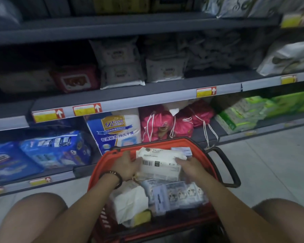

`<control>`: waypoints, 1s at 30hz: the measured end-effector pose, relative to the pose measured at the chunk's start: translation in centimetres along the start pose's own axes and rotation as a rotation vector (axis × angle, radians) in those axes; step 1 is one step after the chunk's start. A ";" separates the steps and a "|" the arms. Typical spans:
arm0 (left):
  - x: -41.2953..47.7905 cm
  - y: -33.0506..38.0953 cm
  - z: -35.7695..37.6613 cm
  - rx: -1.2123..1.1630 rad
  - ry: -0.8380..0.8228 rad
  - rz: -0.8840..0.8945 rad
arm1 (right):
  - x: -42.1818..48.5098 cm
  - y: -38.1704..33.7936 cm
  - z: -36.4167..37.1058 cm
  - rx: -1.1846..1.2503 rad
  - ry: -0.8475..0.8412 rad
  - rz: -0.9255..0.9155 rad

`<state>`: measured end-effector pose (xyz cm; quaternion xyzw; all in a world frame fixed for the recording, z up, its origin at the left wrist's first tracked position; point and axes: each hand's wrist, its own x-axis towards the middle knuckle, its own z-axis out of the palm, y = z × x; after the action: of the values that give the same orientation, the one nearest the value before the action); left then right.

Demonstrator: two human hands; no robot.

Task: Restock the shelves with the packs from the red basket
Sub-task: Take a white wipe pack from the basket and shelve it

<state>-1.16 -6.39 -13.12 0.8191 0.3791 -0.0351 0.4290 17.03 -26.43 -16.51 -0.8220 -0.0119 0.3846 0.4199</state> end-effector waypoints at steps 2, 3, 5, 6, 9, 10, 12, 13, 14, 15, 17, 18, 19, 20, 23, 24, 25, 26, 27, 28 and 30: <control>-0.4 0.4 0.9 -0.071 0.014 -0.010 | 0.4 -0.3 0.5 0.095 -0.008 0.050; -0.5 0.5 1.2 -0.099 -0.001 -0.018 | 0.5 -0.4 0.7 0.135 -0.018 0.072; 0.2 0.8 1.6 -0.153 -0.046 -0.034 | 0.7 -0.8 1.2 0.160 -0.026 0.088; 0.6 1.1 1.6 -0.192 -0.055 -0.056 | 1.0 -1.0 1.4 0.157 -0.026 0.091; 1.6 1.4 2.2 -0.371 -0.062 -0.110 | 1.4 -1.5 1.6 0.173 -0.039 0.133; 1.6 1.3 2.6 -0.411 -0.050 -0.118 | 1.4 -1.6 1.7 0.190 -0.040 0.144; 1.1 1.1 3.2 -0.485 -0.038 -0.106 | 0.8 -1.9 1.8 0.247 -0.030 0.133; 0.8 1.1 3.2 -0.528 -0.037 -0.095 | 0.4 -2.1 1.8 0.282 -0.008 0.098; 0.3 1.2 3.0 -0.565 -0.028 -0.075 | -0.1 -2.2 1.8 0.316 0.010 0.042; -0.1 1.1 2.7 -0.605 -0.006 -0.048 | -0.7 -2.4 1.7 0.361 0.026 -0.011; -1.2 1.3 1.8 -0.722 0.059 -0.001 | -2.4 -3.0 1.4 0.499 0.041 -0.096; -1.6 1.3 1.3 -0.778 0.101 0.011 | -3.3 -3.5 1.3 0.570 0.040 -0.141; -2.1 1.5 0.8 -0.833 0.142 0.008 | -4.2 -3.9 1.1 0.626 0.032 -0.191; -2.4 1.6 0.4 -0.894 0.178 0.004 | -5.0 -4.4 1.0 0.676 0.017 -0.244; -3.3 2.4 -1.2 -1.017 0.273 0.052 | -6.7 -5.5 1.4 0.772 0.023 -0.375; -3.5 2.6 -1.8 -1.043 0.287 0.083 | -7.1 -6.0 1.6 0.790 0.031 -0.418; -3.8 2.9 -2.4 -1.063 0.303 0.113 | -7.4 -6.4 1.9 0.797 0.032 -0.463; -4.1 3.2 -3.1 -1.072 0.321 0.142 | -7.6 -6.8 2.3 0.793 0.028 -0.506; -4.4 3.4 -3.8 -1.086 0.343 0.169 | -7.7 -7.3 2.6 0.785 0.022 -0.547; -4.7 3.6 -4.5 -1.108 0.364 0.191 | -7.9 -7.8 2.8 0.771 0.008 -0.594; -5.0 3.7 -6.0 -1.150 0.409 0.219 | -8.9 -9.1 2.9 0.703 -0.039 -0.706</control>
<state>-3.89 -6.28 -4.95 0.4811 0.3258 0.3768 0.7214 11.63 -21.62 -5.60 -0.5693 -0.1669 0.2152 0.7757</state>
